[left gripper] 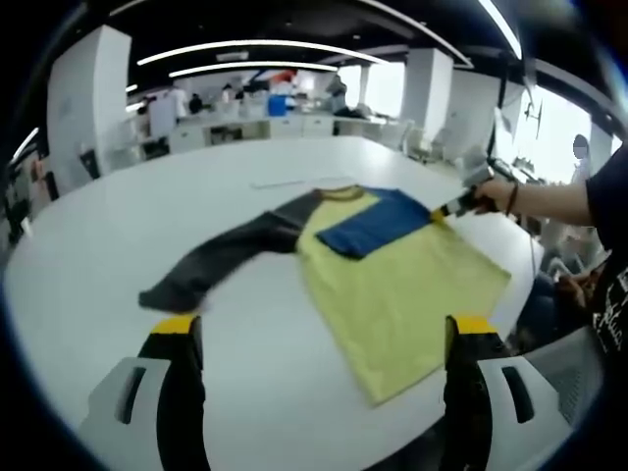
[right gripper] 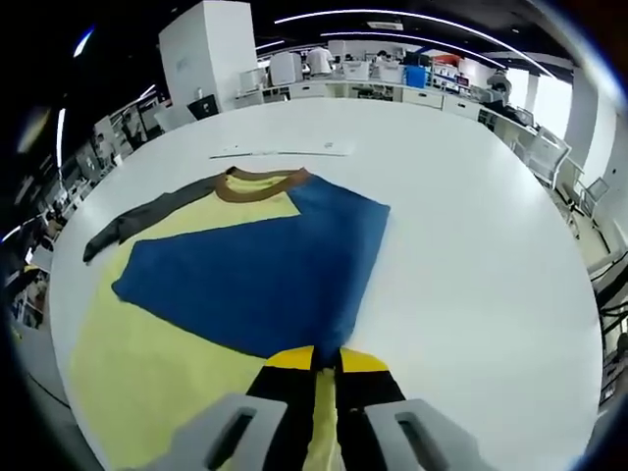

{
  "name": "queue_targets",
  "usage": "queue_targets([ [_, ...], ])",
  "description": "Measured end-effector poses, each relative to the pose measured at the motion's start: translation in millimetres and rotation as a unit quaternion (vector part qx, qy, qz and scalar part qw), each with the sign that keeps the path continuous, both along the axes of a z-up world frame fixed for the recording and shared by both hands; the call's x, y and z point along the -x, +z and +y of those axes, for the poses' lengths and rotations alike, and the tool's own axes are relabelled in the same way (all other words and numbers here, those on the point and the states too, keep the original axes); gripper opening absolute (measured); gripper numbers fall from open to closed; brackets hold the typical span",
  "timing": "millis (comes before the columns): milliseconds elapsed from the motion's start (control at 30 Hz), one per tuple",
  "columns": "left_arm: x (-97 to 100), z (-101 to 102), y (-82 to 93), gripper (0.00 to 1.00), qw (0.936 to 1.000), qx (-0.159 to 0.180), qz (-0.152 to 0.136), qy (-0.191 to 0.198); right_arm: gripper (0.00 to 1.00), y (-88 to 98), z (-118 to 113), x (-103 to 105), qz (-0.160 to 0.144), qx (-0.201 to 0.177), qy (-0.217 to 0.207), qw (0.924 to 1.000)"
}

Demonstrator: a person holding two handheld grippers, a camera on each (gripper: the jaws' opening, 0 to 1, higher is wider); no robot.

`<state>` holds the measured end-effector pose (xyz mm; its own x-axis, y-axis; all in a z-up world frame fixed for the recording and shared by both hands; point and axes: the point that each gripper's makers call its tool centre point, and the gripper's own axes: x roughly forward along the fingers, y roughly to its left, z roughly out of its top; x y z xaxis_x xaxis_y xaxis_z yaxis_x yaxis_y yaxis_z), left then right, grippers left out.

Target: Fold the garment on the visible template until the final outline fits inside the template.

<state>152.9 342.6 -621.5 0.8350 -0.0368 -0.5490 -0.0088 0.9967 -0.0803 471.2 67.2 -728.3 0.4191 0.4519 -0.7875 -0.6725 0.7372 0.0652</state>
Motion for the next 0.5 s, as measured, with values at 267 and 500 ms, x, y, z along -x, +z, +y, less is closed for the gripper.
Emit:
queue_targets([
  [267,-1.5,2,-0.4,0.99,1.0,0.0,0.002,-0.001,0.02,0.0,-10,-7,0.005,0.005,-0.001,1.0],
  [500,-2.2,1,-1.5,0.99,1.0,0.0,0.004,-0.004,0.02,0.0,-17,-10,0.005,0.011,0.0,0.9999],
])
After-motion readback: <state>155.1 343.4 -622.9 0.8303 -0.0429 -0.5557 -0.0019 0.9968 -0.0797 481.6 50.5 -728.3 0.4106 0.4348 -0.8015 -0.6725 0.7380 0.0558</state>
